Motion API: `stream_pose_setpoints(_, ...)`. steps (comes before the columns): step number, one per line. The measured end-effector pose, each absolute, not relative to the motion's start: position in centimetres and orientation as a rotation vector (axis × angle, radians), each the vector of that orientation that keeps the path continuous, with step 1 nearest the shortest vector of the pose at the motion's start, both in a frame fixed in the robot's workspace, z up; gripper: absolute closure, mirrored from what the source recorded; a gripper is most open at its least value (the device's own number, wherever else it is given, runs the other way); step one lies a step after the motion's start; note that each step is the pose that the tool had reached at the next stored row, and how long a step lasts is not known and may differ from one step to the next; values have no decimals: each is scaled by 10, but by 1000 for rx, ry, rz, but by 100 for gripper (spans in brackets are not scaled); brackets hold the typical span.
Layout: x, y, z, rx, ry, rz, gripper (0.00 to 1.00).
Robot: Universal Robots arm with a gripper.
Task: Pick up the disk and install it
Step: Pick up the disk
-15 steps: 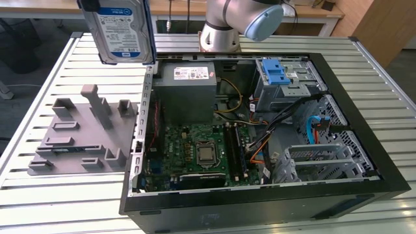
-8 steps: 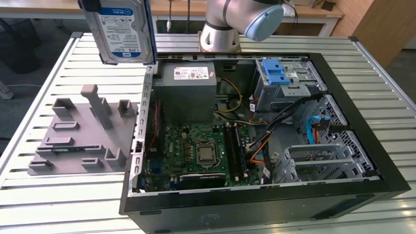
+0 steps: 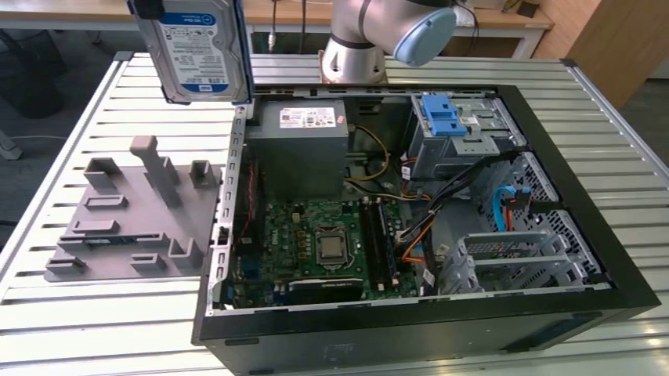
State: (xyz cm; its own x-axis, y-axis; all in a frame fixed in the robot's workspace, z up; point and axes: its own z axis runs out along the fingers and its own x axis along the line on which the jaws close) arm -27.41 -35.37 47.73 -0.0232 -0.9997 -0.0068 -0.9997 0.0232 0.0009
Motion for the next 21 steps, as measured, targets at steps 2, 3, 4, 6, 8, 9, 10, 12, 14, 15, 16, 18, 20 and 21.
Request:
stream_pose_setpoints(2,-274,-354,477,-2193,2244,8,64)
stream_pose_setpoints(3,-273,-354,477,-2193,2244,8,64)
stream_pose_setpoints(4,-273,-354,477,-2193,2244,8,64)
stream_pose_setpoints(6,-273,-354,477,-2193,2244,8,64)
stream_pose_setpoints(8,-272,-354,477,-2193,2244,8,64)
stream_pose_setpoints(9,-272,-354,477,-2193,2244,9,64)
stream_pose_setpoints(10,-272,-354,477,-2193,2244,8,64)
stream_pose_setpoints(12,-272,-354,477,-2193,2244,8,64)
stream_pose_setpoints(14,-271,-354,477,-2193,2244,8,64)
stream_pose_setpoints(15,-270,-354,477,-2193,2244,9,64)
stream_pose_setpoints(16,-269,-354,477,-2193,2244,8,64)
stream_pose_setpoints(18,-268,-354,477,-2193,2244,8,64)
stream_pose_setpoints(20,-266,-354,477,-2193,2244,8,64)
stream_pose_setpoints(21,-266,-354,477,-2193,2244,8,64)
